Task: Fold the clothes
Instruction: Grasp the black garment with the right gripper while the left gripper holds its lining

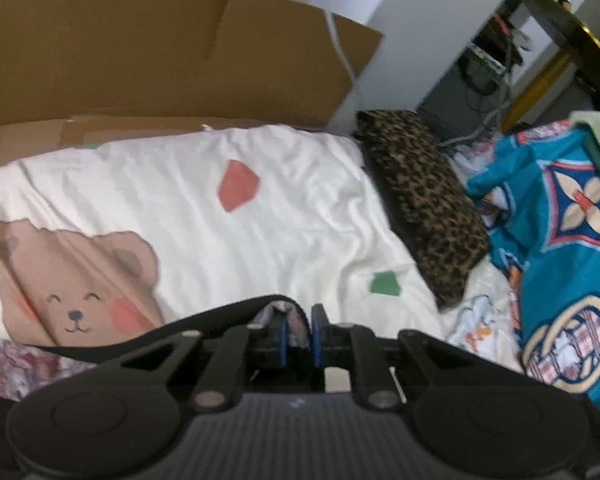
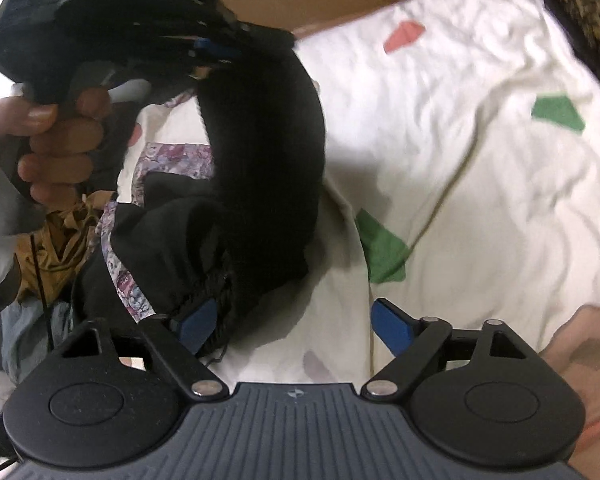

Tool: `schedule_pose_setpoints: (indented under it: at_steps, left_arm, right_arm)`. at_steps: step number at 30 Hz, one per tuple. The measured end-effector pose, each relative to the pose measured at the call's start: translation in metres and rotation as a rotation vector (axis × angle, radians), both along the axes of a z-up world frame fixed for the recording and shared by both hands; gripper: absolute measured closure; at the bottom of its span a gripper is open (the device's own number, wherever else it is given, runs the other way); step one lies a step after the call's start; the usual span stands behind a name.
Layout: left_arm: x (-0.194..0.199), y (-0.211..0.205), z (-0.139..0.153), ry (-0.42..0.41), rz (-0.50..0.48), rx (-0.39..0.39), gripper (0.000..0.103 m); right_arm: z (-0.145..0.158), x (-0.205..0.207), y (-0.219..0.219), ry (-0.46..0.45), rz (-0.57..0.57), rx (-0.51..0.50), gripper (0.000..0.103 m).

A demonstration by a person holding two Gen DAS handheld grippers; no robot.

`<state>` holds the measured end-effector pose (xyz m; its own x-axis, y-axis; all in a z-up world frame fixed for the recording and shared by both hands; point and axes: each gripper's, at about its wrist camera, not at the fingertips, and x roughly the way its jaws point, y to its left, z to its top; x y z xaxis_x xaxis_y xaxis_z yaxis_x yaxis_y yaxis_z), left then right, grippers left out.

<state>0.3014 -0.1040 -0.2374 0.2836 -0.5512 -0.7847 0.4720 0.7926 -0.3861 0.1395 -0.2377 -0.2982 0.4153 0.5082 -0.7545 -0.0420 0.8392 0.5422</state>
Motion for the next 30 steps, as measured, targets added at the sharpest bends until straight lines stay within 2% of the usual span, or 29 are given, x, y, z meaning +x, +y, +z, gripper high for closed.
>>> schedule_pose_setpoints:
  at_steps: [1,2,3,4,5,8,11,16,20,26,30]
  left_arm:
    - [0.002,0.004,-0.001,0.004,0.004,-0.002,0.077]
    - [0.003,0.007,0.000,0.005,0.010,0.000,0.062]
    - [0.004,0.012,0.002,-0.005,0.019,0.002,0.053]
    - [0.005,0.017,0.004,-0.015,0.029,0.003,0.041]
    - [0.005,0.022,0.006,-0.026,0.039,0.004,0.037]
    - [0.008,0.038,0.011,-0.062,0.061,0.010,0.036]
    - [0.011,0.058,0.007,-0.104,0.078,0.061,0.035]
    - [0.019,0.106,-0.018,-0.090,0.180,0.145,0.035]
    - [0.027,0.137,-0.039,-0.065,0.294,0.215,0.035]
    - [0.037,0.170,-0.049,-0.064,0.361,0.218,0.035]
    - [0.041,0.181,-0.052,-0.077,0.374,0.236,0.035]
  right_arm:
    - [-0.003,0.002,0.000,0.015,-0.011,0.015,0.018]
    - [-0.007,0.004,0.000,0.025,-0.017,0.027,0.020]
    - [-0.008,0.005,-0.002,0.029,-0.018,0.038,0.020]
    - [-0.010,0.006,0.000,0.033,-0.021,0.048,0.020]
    - [-0.011,0.008,0.001,0.035,-0.022,0.055,0.020]
    - [-0.013,0.012,0.003,0.050,-0.018,0.085,0.020]
    - [-0.017,0.015,0.008,0.072,-0.021,0.109,0.020]
    - [-0.033,0.016,0.015,0.144,-0.042,0.178,0.020]
    - [-0.045,0.015,0.030,0.181,-0.014,0.202,0.020]
    - [-0.061,0.018,0.053,0.233,0.001,0.269,0.021]
    - [-0.065,0.019,0.073,0.234,0.022,0.305,0.027]
